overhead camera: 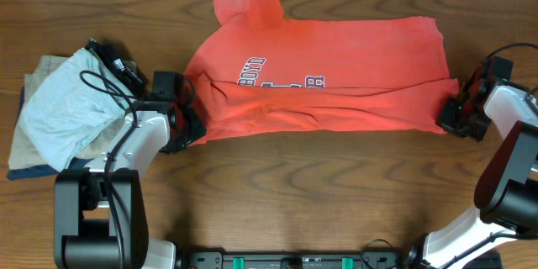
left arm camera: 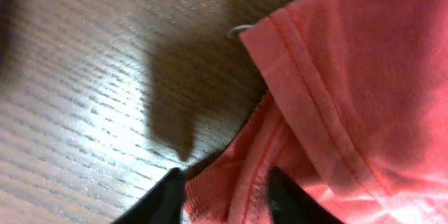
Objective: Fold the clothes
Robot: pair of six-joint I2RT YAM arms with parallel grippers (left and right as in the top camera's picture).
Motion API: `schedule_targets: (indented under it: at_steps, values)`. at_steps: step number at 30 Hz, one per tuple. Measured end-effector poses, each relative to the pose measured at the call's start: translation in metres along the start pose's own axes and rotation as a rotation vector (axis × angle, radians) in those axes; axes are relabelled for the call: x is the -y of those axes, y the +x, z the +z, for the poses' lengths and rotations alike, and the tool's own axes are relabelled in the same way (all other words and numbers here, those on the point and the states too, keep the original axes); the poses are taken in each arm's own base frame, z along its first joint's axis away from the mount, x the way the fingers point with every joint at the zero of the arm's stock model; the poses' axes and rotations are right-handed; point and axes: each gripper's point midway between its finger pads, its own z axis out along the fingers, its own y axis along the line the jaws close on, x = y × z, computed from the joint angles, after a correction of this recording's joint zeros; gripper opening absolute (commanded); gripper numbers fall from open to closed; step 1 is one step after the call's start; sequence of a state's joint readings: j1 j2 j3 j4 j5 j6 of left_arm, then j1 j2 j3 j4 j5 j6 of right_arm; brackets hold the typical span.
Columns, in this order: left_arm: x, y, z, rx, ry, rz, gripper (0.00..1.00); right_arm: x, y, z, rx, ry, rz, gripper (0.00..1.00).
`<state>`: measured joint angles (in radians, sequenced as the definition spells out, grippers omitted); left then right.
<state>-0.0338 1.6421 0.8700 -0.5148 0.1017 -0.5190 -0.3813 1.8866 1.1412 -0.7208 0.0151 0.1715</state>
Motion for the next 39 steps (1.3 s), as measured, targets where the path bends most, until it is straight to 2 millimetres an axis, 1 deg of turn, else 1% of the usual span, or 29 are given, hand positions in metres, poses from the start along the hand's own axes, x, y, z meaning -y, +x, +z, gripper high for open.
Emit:
schedule_targets:
  at_steps: [1,2,4,8,13,16,18,22,26,29,33,35,37,38,39]
  values:
    - [0.0,0.0,0.0,-0.001,0.0,0.0,0.2,0.0,0.0,0.0,-0.001,0.001,0.0,0.01]
    - [0.0,0.001,0.0,-0.004,0.001,0.006,0.14,0.001,0.001,0.0,-0.006,0.003,0.001,0.01]
    - [-0.002,0.004,0.002,-0.011,-0.003,0.005,0.06,0.002,0.004,0.0,-0.015,0.008,0.005,0.01]
    - [-0.008,0.013,0.007,-0.032,-0.016,0.013,0.06,0.004,0.007,0.0,-0.028,0.01,0.014,0.01]
    - [-0.008,0.014,0.007,-0.031,-0.014,0.029,0.06,0.012,0.013,-0.001,-0.054,0.04,0.055,0.01]
    - [-0.01,0.016,0.007,-0.039,-0.02,0.046,0.06,0.024,0.02,-0.002,-0.082,0.078,0.104,0.01]
    - [-0.013,0.02,0.006,-0.054,-0.03,0.049,0.06,0.038,0.026,-0.003,-0.104,0.112,0.147,0.01]
    - [-0.024,0.035,0.003,-0.115,-0.077,0.045,0.06,0.065,0.043,-0.005,-0.161,0.195,0.24,0.01]
    - [-0.032,0.047,0.0,-0.165,-0.109,0.039,0.06,0.08,0.05,-0.005,-0.181,0.232,0.297,0.01]
    - [-0.039,0.054,-0.003,-0.188,-0.138,0.033,0.07,0.082,0.052,-0.006,-0.183,0.247,0.303,0.01]
    - [-0.055,0.065,-0.009,-0.205,-0.205,0.013,0.06,0.083,0.053,-0.006,-0.188,0.257,0.308,0.01]
    - [-0.058,0.065,-0.014,-0.188,-0.212,0.011,0.06,0.084,0.054,-0.006,-0.192,0.261,0.31,0.01]
    - [-0.057,0.061,-0.02,-0.158,-0.203,0.005,0.06,0.084,0.057,-0.007,-0.201,0.262,0.31,0.01]
    - [-0.055,0.058,-0.025,-0.134,-0.192,0.001,0.08,0.084,0.058,-0.007,-0.206,0.261,0.31,0.01]
    - [-0.054,0.056,-0.028,-0.117,-0.184,0.0,0.13,0.083,0.058,-0.007,-0.208,0.26,0.31,0.01]
